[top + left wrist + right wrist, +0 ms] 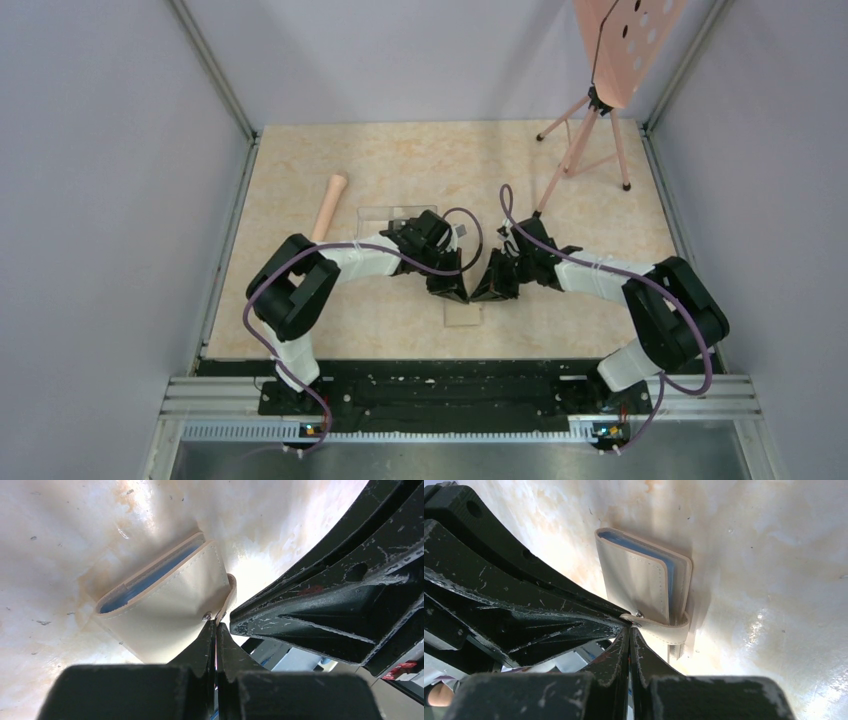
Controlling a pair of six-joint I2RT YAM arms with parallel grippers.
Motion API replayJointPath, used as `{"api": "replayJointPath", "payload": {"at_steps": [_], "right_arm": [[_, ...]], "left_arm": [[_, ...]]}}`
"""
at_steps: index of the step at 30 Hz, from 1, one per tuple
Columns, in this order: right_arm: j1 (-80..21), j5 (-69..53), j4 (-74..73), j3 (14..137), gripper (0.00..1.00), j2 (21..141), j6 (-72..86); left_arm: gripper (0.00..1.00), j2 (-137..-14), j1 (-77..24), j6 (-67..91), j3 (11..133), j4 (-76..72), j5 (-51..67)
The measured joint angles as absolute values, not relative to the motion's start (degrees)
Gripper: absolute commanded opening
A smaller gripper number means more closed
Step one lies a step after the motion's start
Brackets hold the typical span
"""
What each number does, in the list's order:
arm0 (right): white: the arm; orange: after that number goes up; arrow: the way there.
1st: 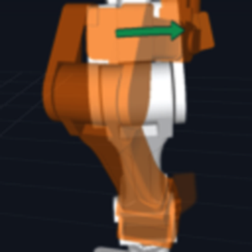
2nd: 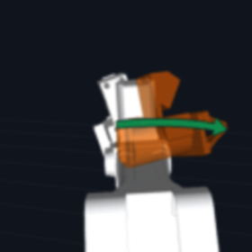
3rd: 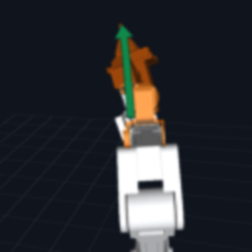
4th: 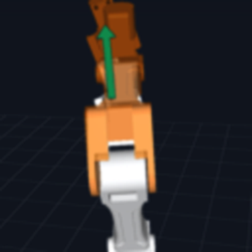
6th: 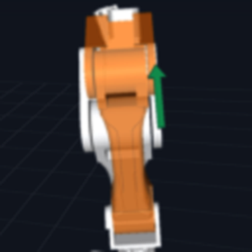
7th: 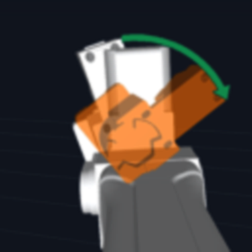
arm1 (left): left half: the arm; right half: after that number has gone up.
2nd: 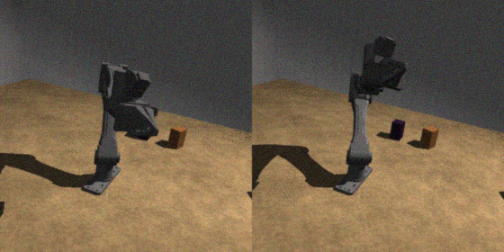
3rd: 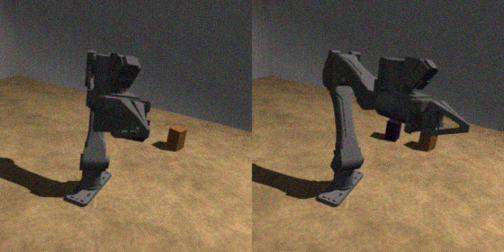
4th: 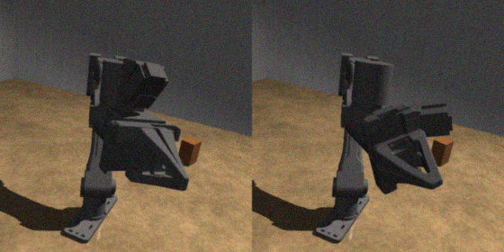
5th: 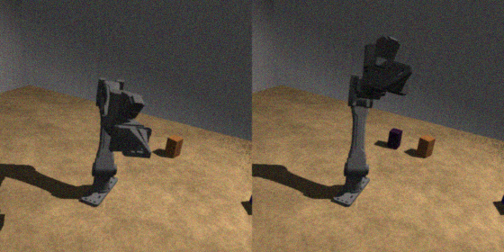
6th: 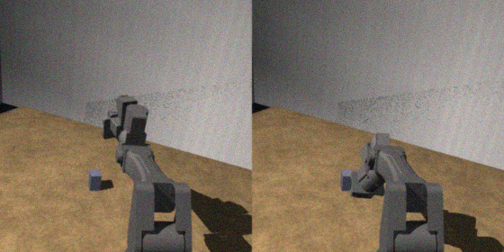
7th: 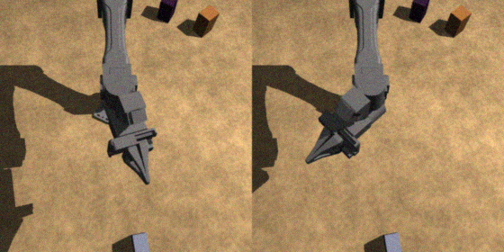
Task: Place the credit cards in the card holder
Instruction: Close the card holder at the center of the board.
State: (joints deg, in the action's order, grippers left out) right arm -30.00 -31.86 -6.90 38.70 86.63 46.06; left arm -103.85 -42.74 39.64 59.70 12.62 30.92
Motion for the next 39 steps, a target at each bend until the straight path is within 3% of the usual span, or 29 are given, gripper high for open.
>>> {"api": "replayJointPath", "payload": {"at_steps": [39], "right_arm": [[-30.35,-30.02,-6.79,41.39,0.0,90.83,44.99]], "left_arm": [[0.0,-106.39,-43.09,35.55,65.21,20.27,24.29]]}}
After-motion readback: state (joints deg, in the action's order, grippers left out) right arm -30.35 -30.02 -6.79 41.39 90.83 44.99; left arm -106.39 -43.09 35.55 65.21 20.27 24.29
